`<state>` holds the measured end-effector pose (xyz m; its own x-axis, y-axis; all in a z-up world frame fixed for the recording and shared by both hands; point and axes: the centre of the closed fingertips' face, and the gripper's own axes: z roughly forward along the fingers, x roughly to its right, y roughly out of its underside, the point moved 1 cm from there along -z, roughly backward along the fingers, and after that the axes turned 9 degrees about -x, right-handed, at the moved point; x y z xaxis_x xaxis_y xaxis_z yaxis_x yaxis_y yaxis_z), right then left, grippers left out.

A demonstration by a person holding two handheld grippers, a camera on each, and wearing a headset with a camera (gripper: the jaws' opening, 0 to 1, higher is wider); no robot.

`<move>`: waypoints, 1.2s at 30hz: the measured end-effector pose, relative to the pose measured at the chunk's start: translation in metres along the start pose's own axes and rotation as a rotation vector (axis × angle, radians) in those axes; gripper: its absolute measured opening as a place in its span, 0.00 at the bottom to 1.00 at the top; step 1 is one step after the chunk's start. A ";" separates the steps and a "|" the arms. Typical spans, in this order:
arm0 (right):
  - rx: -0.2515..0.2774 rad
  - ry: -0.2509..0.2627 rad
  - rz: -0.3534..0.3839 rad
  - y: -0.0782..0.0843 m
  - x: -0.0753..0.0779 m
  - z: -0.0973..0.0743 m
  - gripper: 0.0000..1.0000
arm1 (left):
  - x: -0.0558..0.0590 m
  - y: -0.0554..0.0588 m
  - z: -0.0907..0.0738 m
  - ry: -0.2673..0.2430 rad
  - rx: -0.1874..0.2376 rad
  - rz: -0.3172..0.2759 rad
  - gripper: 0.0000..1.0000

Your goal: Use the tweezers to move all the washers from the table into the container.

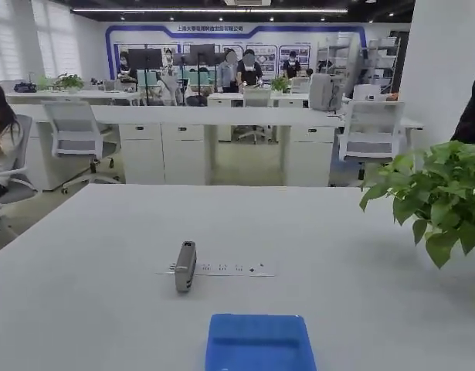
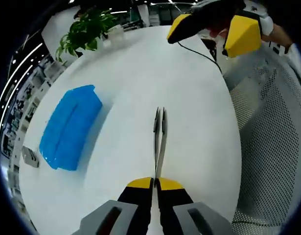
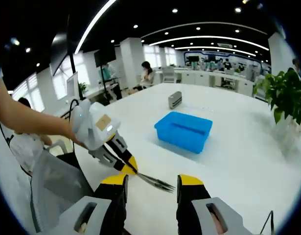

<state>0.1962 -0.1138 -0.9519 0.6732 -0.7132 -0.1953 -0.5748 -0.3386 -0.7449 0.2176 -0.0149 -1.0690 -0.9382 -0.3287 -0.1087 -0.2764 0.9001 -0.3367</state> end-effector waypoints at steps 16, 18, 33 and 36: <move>0.014 0.134 0.049 0.007 0.028 -0.008 0.66 | -0.009 0.024 -0.072 -0.092 0.288 -0.656 0.63; 0.015 0.150 0.060 0.009 0.034 -0.009 0.70 | -0.007 0.030 -0.087 -0.111 0.322 -0.706 0.70; 0.032 0.185 0.087 0.016 0.036 -0.010 0.92 | -0.014 0.070 -0.155 -0.341 0.479 -0.931 0.99; 0.025 0.184 0.092 0.018 0.037 -0.009 0.95 | -0.013 0.075 -0.159 -0.353 0.477 -0.946 0.99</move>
<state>0.2060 -0.1522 -0.9668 0.5211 -0.8410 -0.1451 -0.6168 -0.2536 -0.7452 0.1759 0.1020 -0.9438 -0.2591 -0.9545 0.1473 -0.6683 0.0671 -0.7408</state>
